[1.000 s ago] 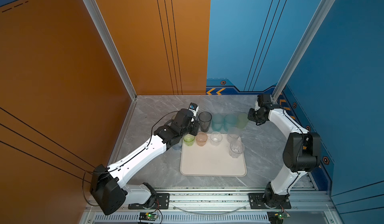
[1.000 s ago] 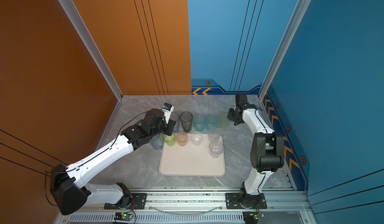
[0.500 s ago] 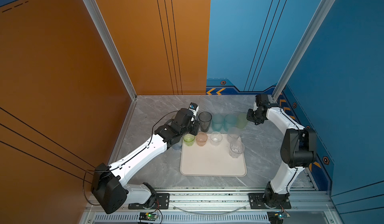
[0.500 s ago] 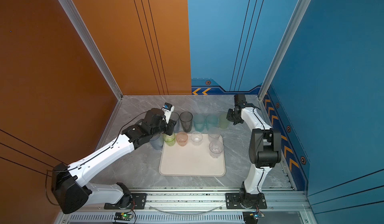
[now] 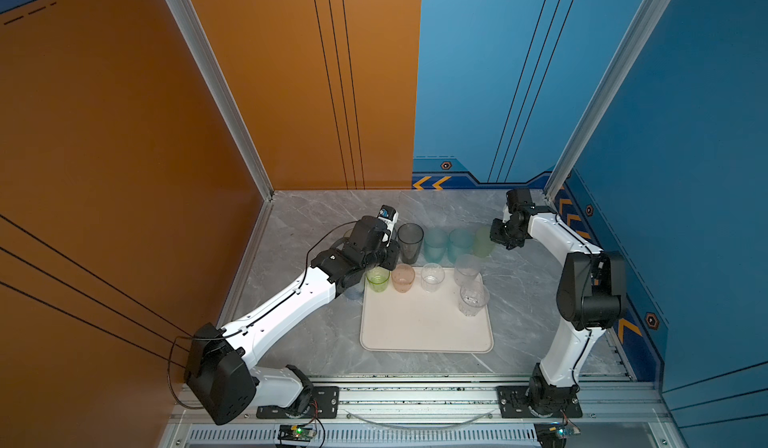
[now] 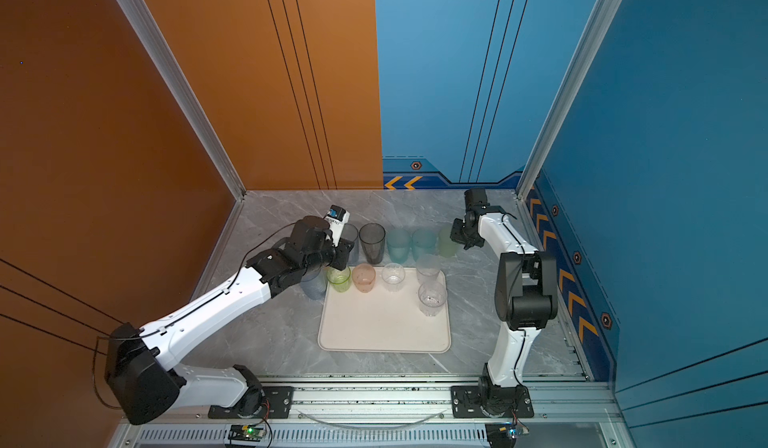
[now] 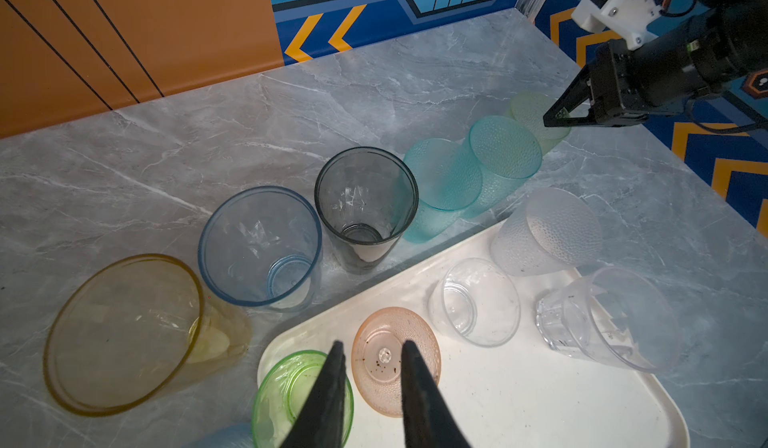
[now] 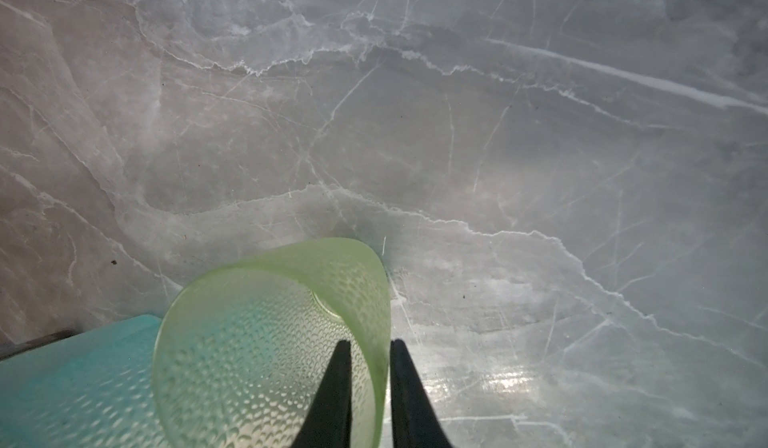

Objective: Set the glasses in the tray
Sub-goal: 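Close the right gripper on the lime green dimpled cup rim, then lift the green cup with the right gripper and carry it over the tray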

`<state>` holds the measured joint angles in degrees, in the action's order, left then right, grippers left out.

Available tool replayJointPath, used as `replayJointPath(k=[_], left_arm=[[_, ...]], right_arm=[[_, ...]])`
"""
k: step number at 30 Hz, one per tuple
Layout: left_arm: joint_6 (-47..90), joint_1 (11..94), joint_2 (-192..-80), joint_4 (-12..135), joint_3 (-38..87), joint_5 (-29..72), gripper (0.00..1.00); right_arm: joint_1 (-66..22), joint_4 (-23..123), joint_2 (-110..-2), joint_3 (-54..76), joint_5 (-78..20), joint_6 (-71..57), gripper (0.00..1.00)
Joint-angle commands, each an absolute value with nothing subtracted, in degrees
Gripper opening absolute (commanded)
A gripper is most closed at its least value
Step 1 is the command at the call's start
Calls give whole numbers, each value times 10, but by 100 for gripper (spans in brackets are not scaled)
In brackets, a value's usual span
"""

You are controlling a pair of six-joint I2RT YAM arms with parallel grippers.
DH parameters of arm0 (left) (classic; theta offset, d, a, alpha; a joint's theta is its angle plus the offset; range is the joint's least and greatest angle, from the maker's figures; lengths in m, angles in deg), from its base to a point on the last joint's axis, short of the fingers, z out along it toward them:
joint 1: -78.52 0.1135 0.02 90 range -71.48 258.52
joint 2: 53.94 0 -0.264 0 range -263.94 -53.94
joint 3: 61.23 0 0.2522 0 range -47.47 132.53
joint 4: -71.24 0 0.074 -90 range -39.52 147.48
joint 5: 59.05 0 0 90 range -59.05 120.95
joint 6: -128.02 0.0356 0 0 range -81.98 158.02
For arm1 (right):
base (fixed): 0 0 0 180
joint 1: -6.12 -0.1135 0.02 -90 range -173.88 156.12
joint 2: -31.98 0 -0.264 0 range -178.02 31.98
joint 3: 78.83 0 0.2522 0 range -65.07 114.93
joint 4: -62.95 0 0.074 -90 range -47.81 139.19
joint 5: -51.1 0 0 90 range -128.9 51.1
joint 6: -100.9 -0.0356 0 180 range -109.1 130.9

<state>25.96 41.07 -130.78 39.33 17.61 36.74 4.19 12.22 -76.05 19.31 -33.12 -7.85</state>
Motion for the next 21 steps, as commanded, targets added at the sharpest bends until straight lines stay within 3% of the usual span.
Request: replayJointPath(k=[1, 9, 21], left_arm=[[255, 417, -1308, 397, 166, 356, 25], [252, 417, -1308, 396, 165, 353, 24], [258, 398, -1335, 383, 179, 369, 24]], right_arm=[[39, 107, -764, 210, -343, -68, 12], [39, 107, -760, 202, -363, -64, 0], [65, 163, -623, 108, -404, -70, 0]])
